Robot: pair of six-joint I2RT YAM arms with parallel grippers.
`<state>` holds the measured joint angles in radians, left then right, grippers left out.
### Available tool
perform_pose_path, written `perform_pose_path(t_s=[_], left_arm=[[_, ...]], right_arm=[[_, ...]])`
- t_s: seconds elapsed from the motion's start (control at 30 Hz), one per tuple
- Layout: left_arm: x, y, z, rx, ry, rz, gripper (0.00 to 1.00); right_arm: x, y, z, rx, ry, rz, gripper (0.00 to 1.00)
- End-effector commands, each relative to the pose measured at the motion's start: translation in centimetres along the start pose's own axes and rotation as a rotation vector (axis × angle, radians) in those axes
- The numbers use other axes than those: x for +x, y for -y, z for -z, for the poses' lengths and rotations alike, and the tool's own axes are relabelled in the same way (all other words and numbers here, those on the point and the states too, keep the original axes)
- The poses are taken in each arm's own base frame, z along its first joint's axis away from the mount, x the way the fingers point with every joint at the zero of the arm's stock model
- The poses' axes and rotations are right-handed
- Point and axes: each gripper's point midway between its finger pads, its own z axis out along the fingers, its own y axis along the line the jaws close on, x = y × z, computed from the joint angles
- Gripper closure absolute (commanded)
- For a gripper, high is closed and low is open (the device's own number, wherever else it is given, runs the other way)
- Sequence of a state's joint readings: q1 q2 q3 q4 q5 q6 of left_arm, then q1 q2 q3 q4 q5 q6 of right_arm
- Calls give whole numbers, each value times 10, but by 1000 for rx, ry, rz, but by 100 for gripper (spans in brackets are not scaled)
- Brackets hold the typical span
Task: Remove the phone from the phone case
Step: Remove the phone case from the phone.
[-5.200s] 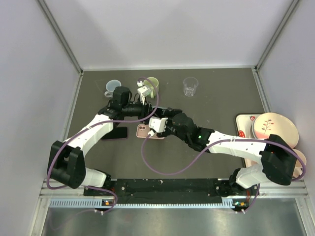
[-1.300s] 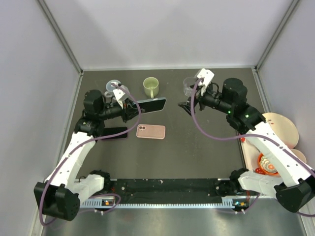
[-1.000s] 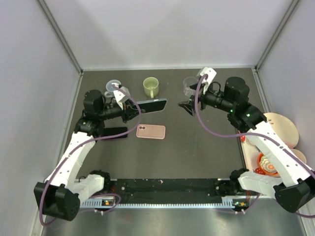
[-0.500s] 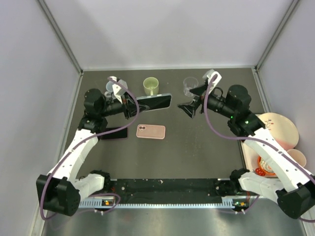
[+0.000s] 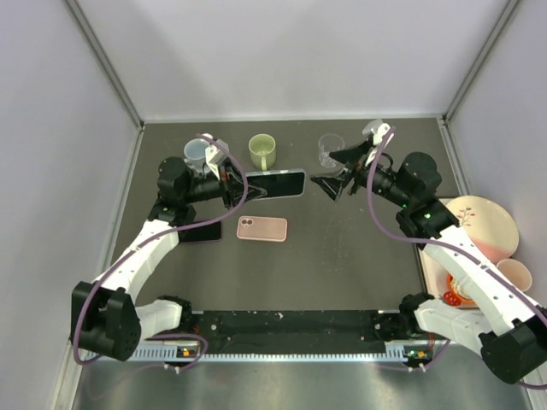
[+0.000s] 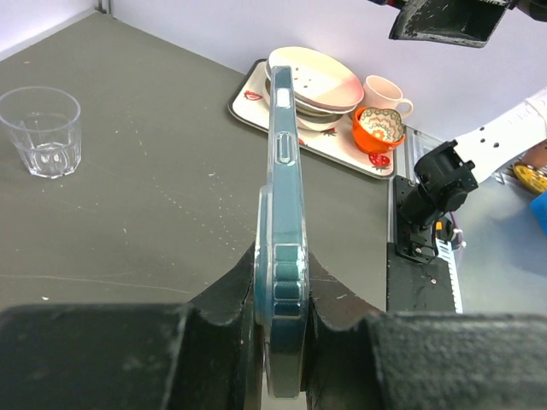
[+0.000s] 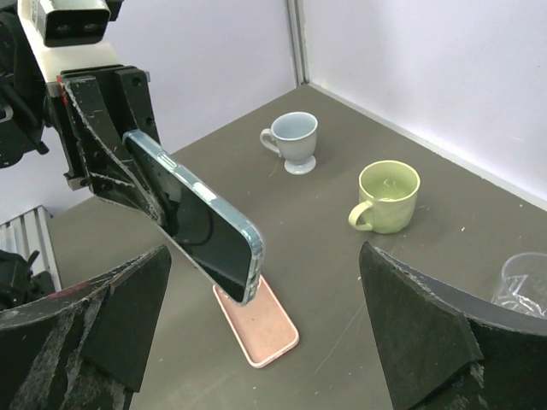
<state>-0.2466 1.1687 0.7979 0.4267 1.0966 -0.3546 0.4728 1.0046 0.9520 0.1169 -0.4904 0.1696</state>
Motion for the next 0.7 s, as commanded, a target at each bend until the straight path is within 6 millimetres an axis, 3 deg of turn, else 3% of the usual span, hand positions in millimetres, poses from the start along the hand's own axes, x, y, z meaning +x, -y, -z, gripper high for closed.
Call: perform_pose_path(t_s=[0.0, 0.1, 0.23, 0.33, 0.47, 0.67], left_arm=[[-17, 6, -3, 34, 18, -128, 100], [-10, 1, -4, 48, -26, -144, 100], [2, 12, -4, 177, -68, -119, 100], [-1, 24, -4, 256, -73, -73, 100], [1, 28, -4, 232, -28, -91, 100], [7, 32, -7, 202, -5, -117, 100]], right_arm=[[-12, -1, 1, -17, 54, 43, 8], [-11, -2, 2, -16, 53, 50, 6], [-4, -1, 0, -26, 36, 47, 9], [4, -3, -4, -55, 19, 33, 15], [12, -6, -8, -85, -1, 6, 29], [21, -21, -7, -184, -19, 4, 37]])
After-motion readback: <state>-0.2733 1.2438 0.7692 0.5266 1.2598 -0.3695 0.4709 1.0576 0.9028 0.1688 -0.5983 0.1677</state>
